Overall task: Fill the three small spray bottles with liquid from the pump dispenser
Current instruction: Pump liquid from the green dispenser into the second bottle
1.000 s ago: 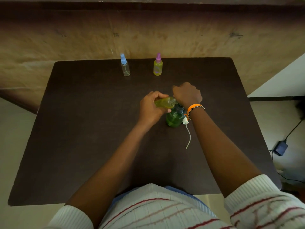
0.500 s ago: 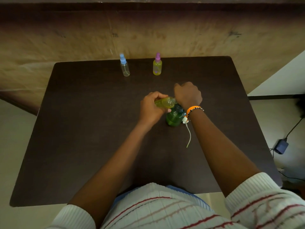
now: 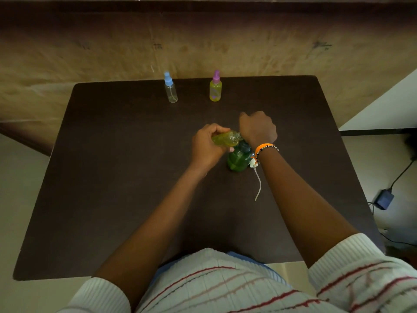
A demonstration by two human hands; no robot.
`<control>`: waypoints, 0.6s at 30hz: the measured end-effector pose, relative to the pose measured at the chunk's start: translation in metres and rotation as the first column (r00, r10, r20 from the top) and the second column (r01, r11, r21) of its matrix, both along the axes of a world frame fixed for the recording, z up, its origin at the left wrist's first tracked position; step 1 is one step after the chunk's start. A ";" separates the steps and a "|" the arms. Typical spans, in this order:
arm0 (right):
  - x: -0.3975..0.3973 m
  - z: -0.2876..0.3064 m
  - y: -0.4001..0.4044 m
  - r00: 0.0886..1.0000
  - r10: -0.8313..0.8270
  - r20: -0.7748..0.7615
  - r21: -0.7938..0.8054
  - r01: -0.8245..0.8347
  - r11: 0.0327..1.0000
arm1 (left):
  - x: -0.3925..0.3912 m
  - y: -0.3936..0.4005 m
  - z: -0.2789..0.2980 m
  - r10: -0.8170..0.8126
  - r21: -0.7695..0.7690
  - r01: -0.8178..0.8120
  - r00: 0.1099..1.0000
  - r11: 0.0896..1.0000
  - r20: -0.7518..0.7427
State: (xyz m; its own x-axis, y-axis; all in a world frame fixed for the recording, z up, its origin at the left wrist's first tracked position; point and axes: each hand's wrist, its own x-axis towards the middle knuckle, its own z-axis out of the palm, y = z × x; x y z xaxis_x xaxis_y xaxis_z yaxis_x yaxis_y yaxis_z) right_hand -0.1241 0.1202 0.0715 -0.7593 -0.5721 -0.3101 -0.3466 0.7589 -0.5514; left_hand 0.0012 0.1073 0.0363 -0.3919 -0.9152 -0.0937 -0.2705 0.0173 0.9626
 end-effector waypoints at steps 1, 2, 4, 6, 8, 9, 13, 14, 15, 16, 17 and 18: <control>0.001 -0.001 0.001 1.000 -0.011 -0.015 -0.009 0.011 1.000 | -0.001 0.000 -0.001 0.001 0.002 -0.001 1.000 1.000 0.005; 0.001 -0.002 0.001 1.000 -0.015 -0.022 -0.013 0.015 1.000 | -0.001 0.000 -0.002 0.002 0.001 -0.002 1.000 1.000 0.009; 0.001 -0.003 0.001 1.000 -0.013 -0.024 -0.014 0.013 1.000 | -0.001 0.000 -0.002 0.000 -0.005 0.000 1.000 1.000 0.011; 0.001 -0.001 0.000 1.000 0.005 -0.023 0.003 -0.005 1.000 | -0.001 0.000 0.000 0.001 -0.009 -0.001 1.000 1.000 0.001; -0.001 0.001 -0.001 0.999 0.041 -0.020 0.035 -0.040 0.999 | 0.000 0.001 0.000 -0.001 -0.006 0.001 1.000 1.000 -0.010; -0.001 0.002 -0.002 0.998 0.064 -0.014 0.054 -0.064 0.996 | 0.000 0.001 0.001 -0.001 -0.005 0.001 1.000 1.000 -0.014; -0.004 0.008 -0.004 0.987 0.159 0.022 0.111 -0.160 0.981 | 0.002 0.001 0.003 -0.009 -0.011 0.009 1.000 1.000 -0.016; -0.004 0.008 -0.004 0.986 0.167 0.024 0.112 -0.168 0.979 | 0.002 0.001 0.003 -0.008 -0.012 0.008 1.000 1.000 -0.019; -0.005 0.007 -0.004 0.986 0.168 0.025 0.109 -0.169 0.980 | 0.002 0.001 0.003 -0.007 -0.010 0.007 1.000 1.000 -0.022; -0.005 0.006 -0.004 0.986 0.162 0.026 0.104 -0.164 0.981 | 0.002 0.001 0.004 -0.008 -0.005 0.008 1.000 1.000 -0.022; -0.005 0.005 -0.004 0.988 0.149 0.026 0.097 -0.151 0.984 | 0.002 0.001 0.003 -0.007 0.000 0.007 1.000 1.000 -0.019; -0.004 0.003 -0.003 0.991 0.130 0.024 0.084 -0.131 0.988 | 0.001 0.001 0.003 -0.006 -0.001 0.006 1.000 1.000 -0.018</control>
